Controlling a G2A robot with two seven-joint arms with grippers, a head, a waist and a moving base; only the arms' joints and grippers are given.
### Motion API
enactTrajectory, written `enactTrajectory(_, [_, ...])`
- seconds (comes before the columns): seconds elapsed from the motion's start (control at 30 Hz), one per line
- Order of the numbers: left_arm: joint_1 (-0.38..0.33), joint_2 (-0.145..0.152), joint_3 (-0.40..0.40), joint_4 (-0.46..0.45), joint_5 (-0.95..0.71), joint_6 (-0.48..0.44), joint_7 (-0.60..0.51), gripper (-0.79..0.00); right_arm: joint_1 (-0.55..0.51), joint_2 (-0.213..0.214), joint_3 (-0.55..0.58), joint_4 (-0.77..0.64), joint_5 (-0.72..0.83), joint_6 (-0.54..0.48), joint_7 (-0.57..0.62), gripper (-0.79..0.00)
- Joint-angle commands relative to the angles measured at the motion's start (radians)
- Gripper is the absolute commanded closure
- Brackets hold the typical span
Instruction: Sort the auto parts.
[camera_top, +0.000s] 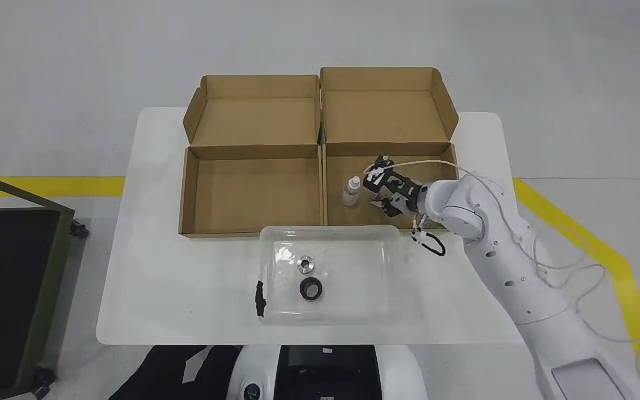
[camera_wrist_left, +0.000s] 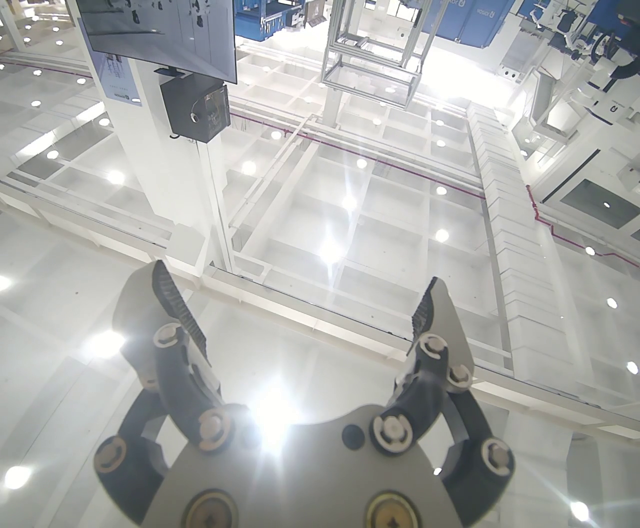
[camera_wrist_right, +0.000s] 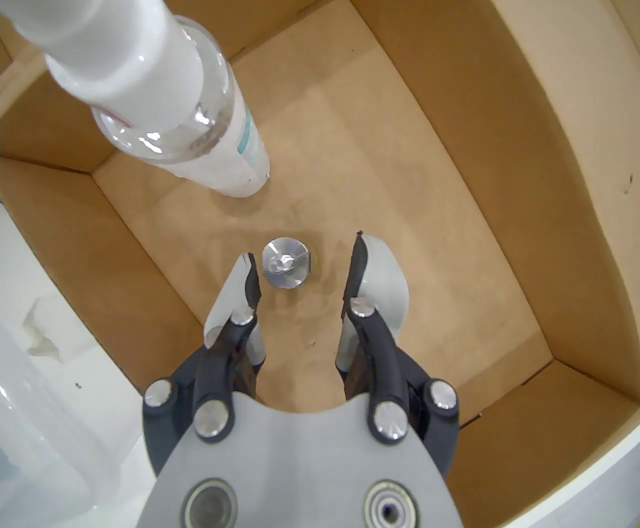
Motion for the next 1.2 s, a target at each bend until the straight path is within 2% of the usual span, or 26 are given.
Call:
enactTrajectory(0.0, [0.000, 0.000, 0.000, 0.000, 0.000, 0.000, 0.000, -0.785, 0.004, -0.001, -0.001, -0.012, -0.003, 0.007, -0.011, -0.585])
enactTrajectory(0.03, [0.000, 0.000, 0.000, 0.000, 0.000, 0.000, 0.000, -0.785, 0.003, 0.000, 0.002, -0.027, -0.011, 0.012, -0.020, -0.653])
enactTrajectory(0.1, [0.000, 0.000, 0.000, 0.000, 0.000, 0.000, 0.000, -0.785, -0.010, 0.003, 0.014, -0.061, -0.011, 0.019, -0.039, -0.720])
enactTrajectory(0.13, [0.000, 0.000, 0.000, 0.000, 0.000, 0.000, 0.000, -0.785, -0.015, 0.006, 0.023, -0.085, -0.017, 0.021, -0.043, -0.785])
enactTrajectory(0.47, [0.000, 0.000, 0.000, 0.000, 0.000, 0.000, 0.000, -0.785, -0.178, 0.043, 0.156, -0.420, -0.044, 0.026, -0.050, -0.785])
enactTrajectory(0.6, [0.000, 0.000, 0.000, 0.000, 0.000, 0.000, 0.000, -0.785, -0.236, 0.051, 0.180, -0.511, -0.045, 0.014, -0.083, -0.785])
enactTrajectory(0.9, [0.000, 0.000, 0.000, 0.000, 0.000, 0.000, 0.000, -0.785, -0.342, 0.056, 0.137, -0.642, -0.071, -0.017, -0.179, -0.785])
enactTrajectory(1.17, [0.000, 0.000, 0.000, 0.000, 0.000, 0.000, 0.000, -0.785, -0.394, 0.055, 0.060, -0.679, -0.122, -0.039, -0.213, -0.785])
